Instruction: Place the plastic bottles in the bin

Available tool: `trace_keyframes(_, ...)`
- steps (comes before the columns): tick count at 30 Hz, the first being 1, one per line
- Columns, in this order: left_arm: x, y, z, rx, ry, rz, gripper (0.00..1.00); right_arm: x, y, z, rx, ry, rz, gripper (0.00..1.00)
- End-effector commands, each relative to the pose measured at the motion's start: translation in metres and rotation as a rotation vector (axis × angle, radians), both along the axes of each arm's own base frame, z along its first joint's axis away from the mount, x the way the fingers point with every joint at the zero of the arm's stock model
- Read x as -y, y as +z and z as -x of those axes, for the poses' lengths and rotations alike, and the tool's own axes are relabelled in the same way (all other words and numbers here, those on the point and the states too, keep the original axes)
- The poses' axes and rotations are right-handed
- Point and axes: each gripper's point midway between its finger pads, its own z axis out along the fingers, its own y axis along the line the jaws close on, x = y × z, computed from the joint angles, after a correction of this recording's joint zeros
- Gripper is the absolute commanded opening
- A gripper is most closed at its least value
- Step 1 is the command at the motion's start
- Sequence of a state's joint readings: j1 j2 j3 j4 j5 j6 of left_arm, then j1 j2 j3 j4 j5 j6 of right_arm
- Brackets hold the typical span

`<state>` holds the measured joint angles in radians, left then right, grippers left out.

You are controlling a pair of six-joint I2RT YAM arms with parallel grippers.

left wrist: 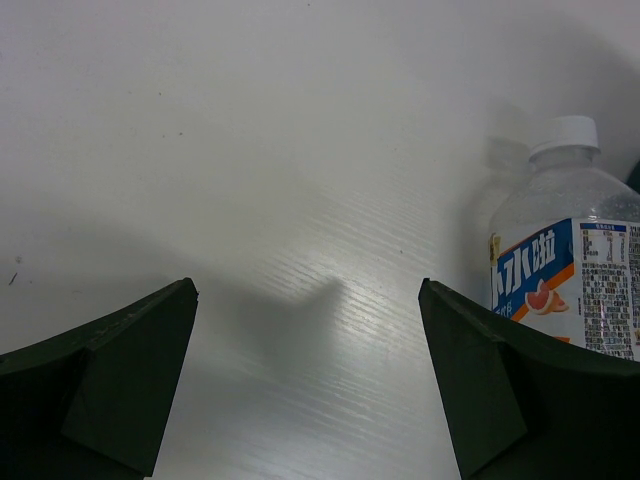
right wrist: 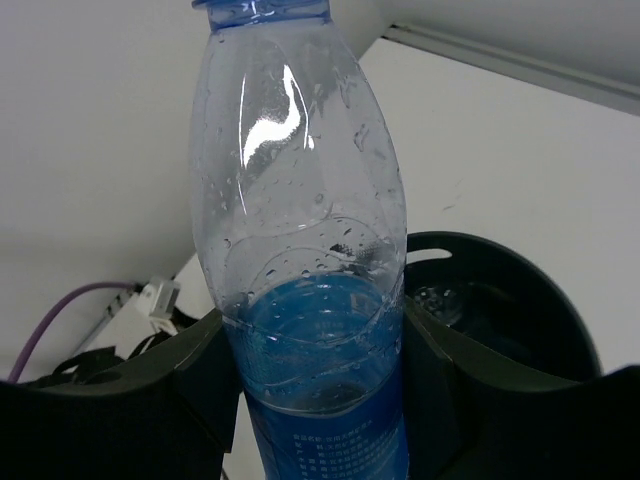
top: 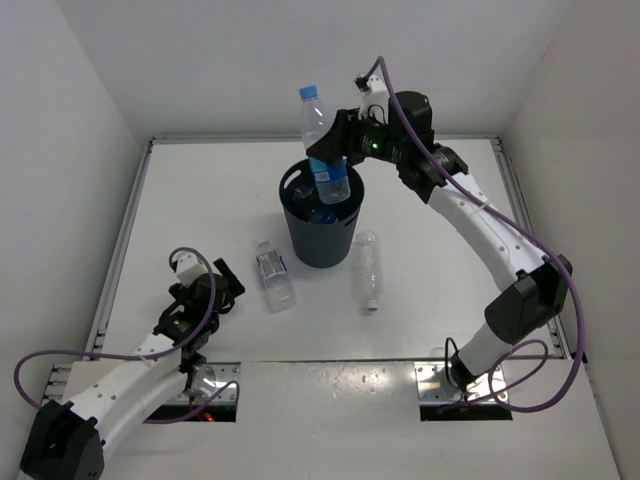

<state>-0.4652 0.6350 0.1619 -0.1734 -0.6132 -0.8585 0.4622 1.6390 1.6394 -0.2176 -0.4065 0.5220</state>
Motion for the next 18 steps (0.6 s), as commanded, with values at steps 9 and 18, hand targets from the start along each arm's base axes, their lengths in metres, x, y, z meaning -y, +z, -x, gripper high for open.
trace_keyframes(9,0.008,0.022,-0.011,0.067,-0.005,0.040,1.00,-0.009,0.027,0.014,0.088,0.070,-0.041,0.16)
trace_keyframes(18,0.008,0.022,-0.011,0.067,-0.005,0.040,1.00,-0.009,0.023,0.014,0.072,0.069,-0.043,0.77)
